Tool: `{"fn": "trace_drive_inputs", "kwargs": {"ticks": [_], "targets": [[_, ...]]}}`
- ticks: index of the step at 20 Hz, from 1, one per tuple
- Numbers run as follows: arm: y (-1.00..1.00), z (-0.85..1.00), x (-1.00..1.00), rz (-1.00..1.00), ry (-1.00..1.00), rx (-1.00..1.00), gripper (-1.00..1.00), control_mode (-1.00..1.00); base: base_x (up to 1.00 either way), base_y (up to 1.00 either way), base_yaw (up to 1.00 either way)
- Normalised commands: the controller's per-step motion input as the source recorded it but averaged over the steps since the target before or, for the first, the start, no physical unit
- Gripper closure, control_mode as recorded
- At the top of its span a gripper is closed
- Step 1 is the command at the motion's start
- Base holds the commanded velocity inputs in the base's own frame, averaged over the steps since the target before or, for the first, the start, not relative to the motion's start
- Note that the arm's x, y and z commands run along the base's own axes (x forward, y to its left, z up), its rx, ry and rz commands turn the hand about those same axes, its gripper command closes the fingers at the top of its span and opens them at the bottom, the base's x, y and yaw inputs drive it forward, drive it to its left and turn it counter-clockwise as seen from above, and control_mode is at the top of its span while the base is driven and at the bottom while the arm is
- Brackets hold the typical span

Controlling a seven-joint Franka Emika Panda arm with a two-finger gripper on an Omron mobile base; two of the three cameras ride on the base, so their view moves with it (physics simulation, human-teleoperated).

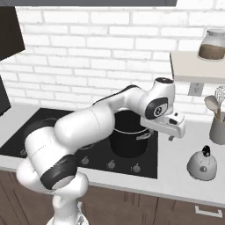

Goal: Pick the kettle from the counter and place it on a stove burner. Then turn the burner on.

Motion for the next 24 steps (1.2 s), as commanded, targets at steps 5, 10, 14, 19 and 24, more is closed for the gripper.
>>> {"fn": "trace_drive_inputs", "kwargs": {"ticks": [5,10,14,19,24], "targets": [[-0.24,-0.13,0.0,0.01,-0.11,-0.06,-1.0,-1.0,0.0,0.0,0.0],[-0.44,0.01,0.04,-0.03,-0.01,0.0,-1.0,-1.0,0.0,0.0,0.0],[-0.44,0.09,0.12,-0.11,0.0,0.0,-1.0,-1.0,0.0,0.0,0.0],[-0.46,0.01,0.0,-0.12,-0.01,0.04,-1.0,-1.0,0.0,0.0,0.0],[-0.41,-0.06,0.0,-0.12,0.0,0.03,-1.0,-1.0,0.0,0.0,0.0]]}}
